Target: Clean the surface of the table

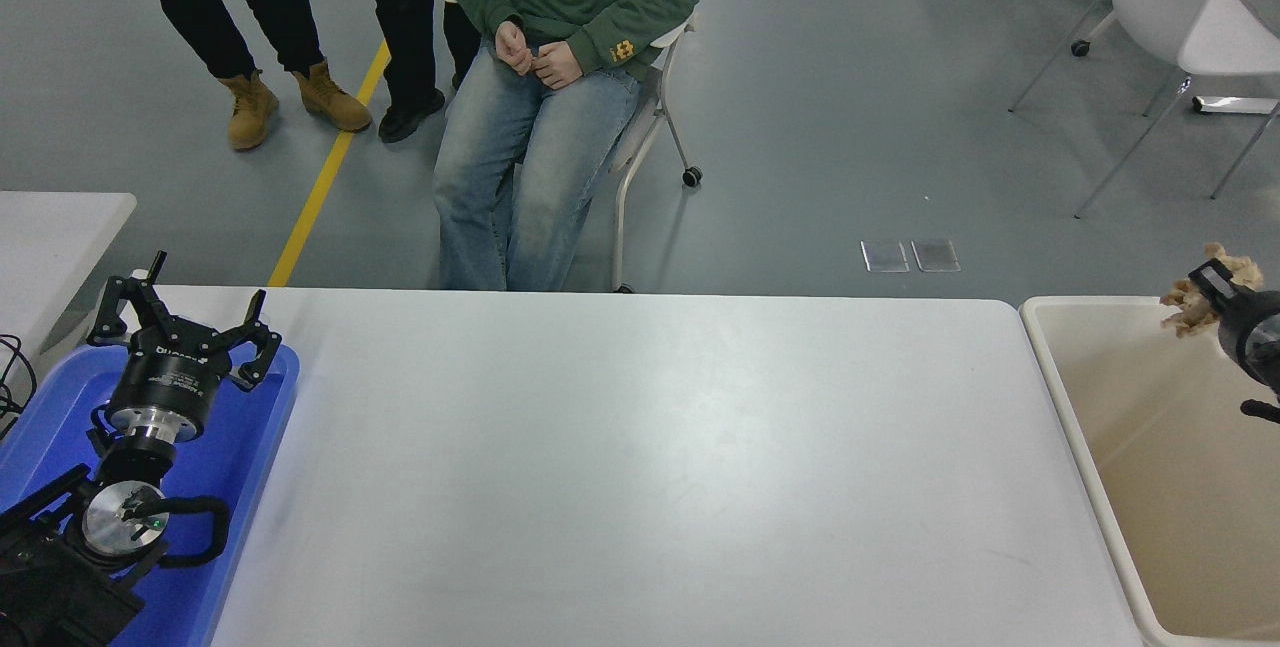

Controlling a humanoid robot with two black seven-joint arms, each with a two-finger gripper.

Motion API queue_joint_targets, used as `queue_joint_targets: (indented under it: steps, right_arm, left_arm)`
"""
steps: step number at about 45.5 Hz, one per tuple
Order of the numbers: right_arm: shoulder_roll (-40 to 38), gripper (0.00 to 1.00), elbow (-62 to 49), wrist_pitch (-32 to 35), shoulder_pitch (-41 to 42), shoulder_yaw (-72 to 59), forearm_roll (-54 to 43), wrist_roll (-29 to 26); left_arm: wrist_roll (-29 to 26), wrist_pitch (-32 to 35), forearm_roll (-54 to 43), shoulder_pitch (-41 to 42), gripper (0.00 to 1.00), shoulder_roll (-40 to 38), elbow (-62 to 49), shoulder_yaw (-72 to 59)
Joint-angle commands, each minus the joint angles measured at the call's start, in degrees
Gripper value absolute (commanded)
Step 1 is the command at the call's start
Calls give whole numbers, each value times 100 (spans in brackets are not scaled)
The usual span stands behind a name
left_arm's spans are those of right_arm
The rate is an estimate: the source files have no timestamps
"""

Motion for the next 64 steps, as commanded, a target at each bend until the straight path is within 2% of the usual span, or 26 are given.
queue_joint_targets:
  steps: [1,6,10,14,15,21,22,23,24,64]
  right_arm:
    - [58,0,-170,-37,-117,-7,179,-26]
    - [58,11,-179,-37,-117,-7,179,-26]
    - [58,27,-179,-37,-117,-7,179,-17]
    - [58,32,-179,-37,-126,-7,188,-17]
    - [58,35,-179,-37,-126,-7,197,-17]
    - [49,67,-162,-28,-143,20,205,-17]
    - [49,78,-153,-28,-143,54,214,-17]
    - [49,93,-144,-28,-143,64,214,-17]
    - [49,100,-127,-11,-135,72,214,-17]
    - [5,100,31,78,-12,99,328,0]
  left_arm:
    - [0,0,0,0,100,0,0,0]
    - [0,0,0,0,100,0,0,0]
    - [0,0,0,0,100,0,0,0]
    - [0,0,0,0,100,0,0,0]
    - [0,0,0,0,100,0,0,0]
    - [0,0,0,0,100,0,0,0]
    - [0,0,0,0,100,0,0,0]
    - [0,0,0,0,100,0,0,0]
    - [0,0,0,0,100,0,0,0]
    - [0,0,0,0,100,0,0,0]
